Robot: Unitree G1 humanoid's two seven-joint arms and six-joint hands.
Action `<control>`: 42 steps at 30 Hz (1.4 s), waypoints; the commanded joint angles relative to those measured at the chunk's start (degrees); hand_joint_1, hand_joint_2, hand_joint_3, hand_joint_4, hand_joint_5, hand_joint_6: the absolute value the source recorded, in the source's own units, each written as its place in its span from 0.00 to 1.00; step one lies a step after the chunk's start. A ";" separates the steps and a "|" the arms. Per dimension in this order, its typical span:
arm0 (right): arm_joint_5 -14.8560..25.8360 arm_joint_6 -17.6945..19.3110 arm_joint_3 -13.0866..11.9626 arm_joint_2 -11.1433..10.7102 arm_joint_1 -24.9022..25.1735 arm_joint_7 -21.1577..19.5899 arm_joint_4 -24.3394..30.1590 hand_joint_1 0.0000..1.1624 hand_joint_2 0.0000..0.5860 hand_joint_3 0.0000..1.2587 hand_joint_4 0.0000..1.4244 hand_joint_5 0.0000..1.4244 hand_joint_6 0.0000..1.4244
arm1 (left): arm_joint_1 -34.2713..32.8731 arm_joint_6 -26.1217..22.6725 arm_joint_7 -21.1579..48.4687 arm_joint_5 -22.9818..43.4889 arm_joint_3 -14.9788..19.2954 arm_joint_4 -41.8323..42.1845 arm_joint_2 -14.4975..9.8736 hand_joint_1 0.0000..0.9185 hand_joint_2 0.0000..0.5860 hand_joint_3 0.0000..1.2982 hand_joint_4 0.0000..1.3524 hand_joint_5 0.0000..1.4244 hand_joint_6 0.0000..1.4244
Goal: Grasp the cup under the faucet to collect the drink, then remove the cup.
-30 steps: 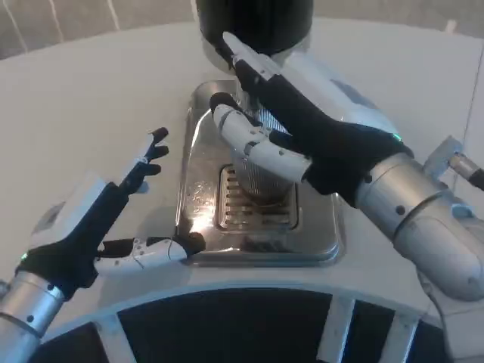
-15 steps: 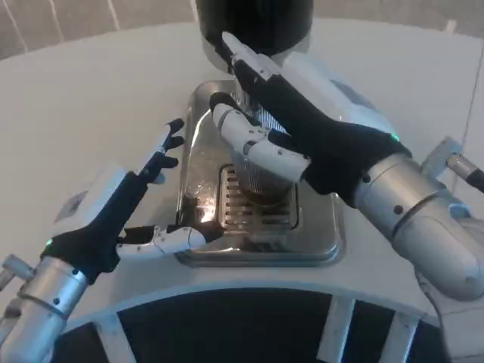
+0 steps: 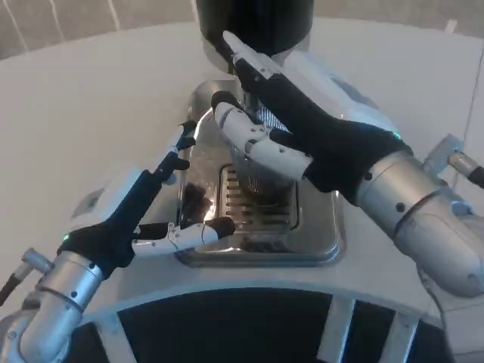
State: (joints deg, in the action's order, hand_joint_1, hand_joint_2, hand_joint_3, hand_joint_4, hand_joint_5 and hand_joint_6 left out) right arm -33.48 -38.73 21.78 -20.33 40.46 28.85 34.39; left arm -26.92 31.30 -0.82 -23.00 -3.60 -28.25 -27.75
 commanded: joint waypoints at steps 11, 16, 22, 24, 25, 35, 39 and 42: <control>1.21 0.16 1.78 0.55 -1.04 2.81 -1.25 0.00 1.00 0.00 0.00 0.00 0.00 | -3.20 -0.58 -1.50 -0.63 -1.47 -4.37 0.88 0.32 0.09 0.00 0.00 0.15 0.21; 0.95 0.06 1.82 0.80 -1.09 2.67 -1.19 0.00 1.00 0.00 0.00 0.00 0.00 | -4.22 -0.86 -1.97 -0.77 -2.02 -5.24 1.17 0.32 0.09 0.00 0.00 0.15 0.21; 0.45 -0.15 1.37 0.95 -1.84 2.10 0.03 0.00 1.00 0.00 0.00 0.00 0.00 | -4.14 -0.68 -1.97 -0.62 -2.10 -5.22 1.00 0.32 0.09 0.00 0.00 0.15 0.21; -0.09 -0.07 0.95 1.22 -2.66 1.29 1.09 0.00 1.00 0.00 0.00 0.00 0.00 | -3.97 -0.54 -1.93 -0.56 -2.09 -5.16 0.90 0.32 0.09 0.00 0.00 0.15 0.21; -0.30 -0.02 0.77 1.35 -2.95 1.03 1.44 0.00 1.00 0.00 0.00 0.00 0.00 | -3.87 -0.48 -1.91 -0.52 -2.08 -5.11 0.87 0.32 0.09 0.00 0.00 0.15 0.21; -2.89 1.52 -0.96 2.57 -6.45 -2.37 5.30 0.00 1.00 0.00 0.00 0.00 0.00 | -3.50 -0.28 -1.61 -0.22 -1.95 -4.66 0.71 0.31 0.09 0.00 0.00 0.15 0.21; -3.58 2.37 -1.81 2.64 -7.72 -3.52 6.40 0.00 1.00 0.00 0.00 0.00 0.00 | -3.33 -0.30 -1.47 -0.20 -2.01 -4.24 0.76 0.31 0.10 0.00 0.00 0.15 0.21; -3.71 2.88 -2.51 2.92 -8.14 -4.04 6.73 0.00 1.00 0.00 0.00 0.00 0.00 | -3.21 -0.30 -1.44 -0.23 -2.08 -3.94 0.86 0.31 0.10 0.00 0.00 0.15 0.21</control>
State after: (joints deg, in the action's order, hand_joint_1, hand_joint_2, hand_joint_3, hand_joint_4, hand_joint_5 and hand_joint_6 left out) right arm -37.37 -37.69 19.19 -18.03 33.40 24.72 40.01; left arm -31.13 30.79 -1.99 -23.05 -5.48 -32.80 -26.54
